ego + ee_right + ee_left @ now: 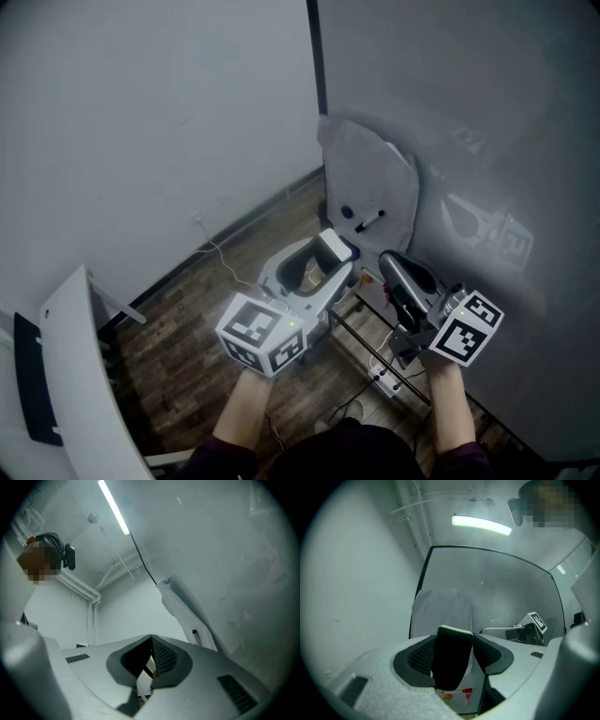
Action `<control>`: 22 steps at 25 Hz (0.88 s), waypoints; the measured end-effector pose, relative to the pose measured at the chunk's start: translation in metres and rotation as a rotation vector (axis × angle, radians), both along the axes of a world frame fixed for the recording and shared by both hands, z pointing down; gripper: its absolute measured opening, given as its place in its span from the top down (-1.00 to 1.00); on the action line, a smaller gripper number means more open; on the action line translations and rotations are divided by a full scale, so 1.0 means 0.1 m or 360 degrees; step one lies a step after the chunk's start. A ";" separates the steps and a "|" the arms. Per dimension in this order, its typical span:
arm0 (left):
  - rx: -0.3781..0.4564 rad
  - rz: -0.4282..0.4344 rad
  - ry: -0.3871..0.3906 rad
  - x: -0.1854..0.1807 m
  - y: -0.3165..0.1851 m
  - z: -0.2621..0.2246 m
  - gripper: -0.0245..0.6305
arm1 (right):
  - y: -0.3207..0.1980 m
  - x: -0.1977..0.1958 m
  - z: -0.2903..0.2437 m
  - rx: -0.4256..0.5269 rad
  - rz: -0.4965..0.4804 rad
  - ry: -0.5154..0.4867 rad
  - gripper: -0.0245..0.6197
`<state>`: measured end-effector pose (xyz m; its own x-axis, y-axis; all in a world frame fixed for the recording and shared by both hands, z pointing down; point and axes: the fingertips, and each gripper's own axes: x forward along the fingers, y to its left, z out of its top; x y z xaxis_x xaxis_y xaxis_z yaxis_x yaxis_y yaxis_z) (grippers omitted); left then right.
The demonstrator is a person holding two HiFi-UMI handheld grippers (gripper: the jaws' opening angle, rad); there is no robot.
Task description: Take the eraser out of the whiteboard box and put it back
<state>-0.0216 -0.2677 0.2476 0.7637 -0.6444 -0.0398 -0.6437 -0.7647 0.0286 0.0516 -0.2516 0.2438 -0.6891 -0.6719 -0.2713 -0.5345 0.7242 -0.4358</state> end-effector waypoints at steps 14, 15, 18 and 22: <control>-0.0101 -0.0047 0.0014 0.11 -0.23 0.55 0.17 | -0.16 0.03 0.49 -0.0055 0.0036 0.0043 0.91; -0.0111 -0.0047 0.0011 0.12 -0.25 0.59 0.17 | -0.17 0.03 0.53 -0.0059 0.0041 0.0044 0.91; -0.0133 -0.0048 0.0004 0.12 -0.30 0.69 0.17 | -0.19 0.03 0.62 -0.0078 0.0050 0.0031 0.91; -0.0125 -0.0071 0.0012 0.11 -0.37 0.73 0.17 | -0.21 0.07 0.65 -0.0073 0.0056 0.0007 0.91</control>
